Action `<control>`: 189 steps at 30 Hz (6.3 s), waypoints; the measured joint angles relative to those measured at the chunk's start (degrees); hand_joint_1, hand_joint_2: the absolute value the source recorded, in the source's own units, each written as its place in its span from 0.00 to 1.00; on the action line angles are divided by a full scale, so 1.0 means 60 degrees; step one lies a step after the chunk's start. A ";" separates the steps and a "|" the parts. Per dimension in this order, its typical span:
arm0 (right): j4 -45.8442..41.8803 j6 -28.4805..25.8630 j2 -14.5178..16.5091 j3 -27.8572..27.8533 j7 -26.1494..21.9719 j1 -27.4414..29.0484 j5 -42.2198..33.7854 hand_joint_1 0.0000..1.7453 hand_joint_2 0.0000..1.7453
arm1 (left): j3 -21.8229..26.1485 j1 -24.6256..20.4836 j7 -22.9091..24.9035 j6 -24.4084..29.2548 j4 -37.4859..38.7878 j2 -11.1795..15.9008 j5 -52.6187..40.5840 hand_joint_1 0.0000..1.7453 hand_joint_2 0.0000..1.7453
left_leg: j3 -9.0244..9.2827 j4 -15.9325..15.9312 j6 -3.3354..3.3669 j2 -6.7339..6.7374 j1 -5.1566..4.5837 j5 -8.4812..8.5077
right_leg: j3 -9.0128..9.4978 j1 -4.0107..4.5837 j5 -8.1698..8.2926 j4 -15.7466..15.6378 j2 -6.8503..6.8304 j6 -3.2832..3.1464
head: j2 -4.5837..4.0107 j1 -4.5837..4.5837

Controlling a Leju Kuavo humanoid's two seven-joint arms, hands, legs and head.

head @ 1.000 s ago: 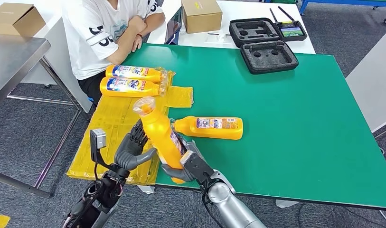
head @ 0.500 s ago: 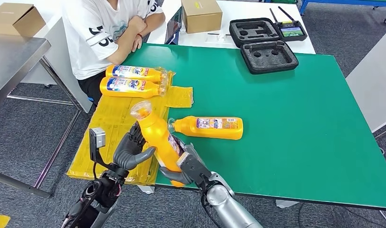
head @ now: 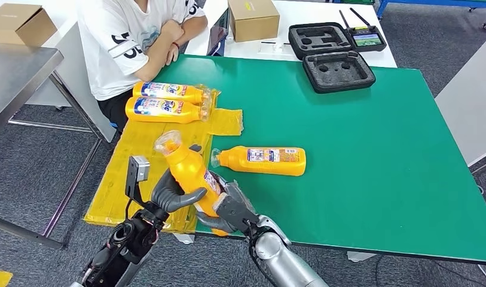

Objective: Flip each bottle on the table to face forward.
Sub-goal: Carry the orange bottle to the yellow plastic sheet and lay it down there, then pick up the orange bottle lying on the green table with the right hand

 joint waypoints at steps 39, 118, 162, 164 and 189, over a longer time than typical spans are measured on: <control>0.0137 -0.2624 0.0070 0.0551 0.0167 -0.0497 0.1080 0.00 0.00 | 0.0734 0.0455 -0.1341 0.2178 -0.0516 0.0013 0.0234 1.00 1.00 | -0.0002 0.0000 0.0000 0.0000 0.0001 0.0001 | -0.0003 0.0001 0.0000 0.0000 0.0000 0.0000 | 0.0000 0.0000; -0.2711 -0.2858 0.0069 0.1271 -0.1543 -0.0084 -0.1750 0.00 1.00 | -0.1865 -0.5452 -0.1531 -0.0332 0.7987 0.1046 -1.2778 0.00 0.00 | 0.0041 -0.0002 0.0000 -0.0006 0.0000 0.0016 | 0.0047 0.0000 0.0002 0.0007 -0.0003 0.0000 | 0.0000 0.0002; -0.2390 -0.1562 -0.1049 0.0202 0.2414 -0.1119 0.3801 0.00 1.00 | 0.3786 -0.1412 -0.3961 0.8327 0.1701 -0.0208 -0.6358 0.00 1.00 | 0.0018 0.0001 0.0001 0.0005 -0.0002 0.0015 | 0.0018 -0.0003 0.0003 0.0004 0.0005 0.0000 | 0.0000 0.0003; -0.1895 -0.1543 -0.1228 -0.0089 0.2426 -0.1502 0.3954 0.00 1.00 | 0.3911 -0.1074 -0.3952 0.8193 0.1257 -0.0219 -0.6157 0.00 1.00 | 0.0018 0.0002 0.0001 0.0004 -0.0002 0.0016 | 0.0019 -0.0003 0.0004 0.0004 0.0006 0.0001 | 0.0000 0.0002; 0.2254 -0.0652 -0.1425 -0.0664 0.2131 -0.3028 0.3611 0.00 1.00 | 0.3921 0.0142 -0.3953 0.7685 0.0184 -0.0230 -0.5708 0.00 1.00 | 0.0012 0.0003 0.0001 0.0002 0.0000 0.0016 | 0.0013 0.0000 0.0004 0.0005 0.0005 0.0002 | 0.0000 -0.0001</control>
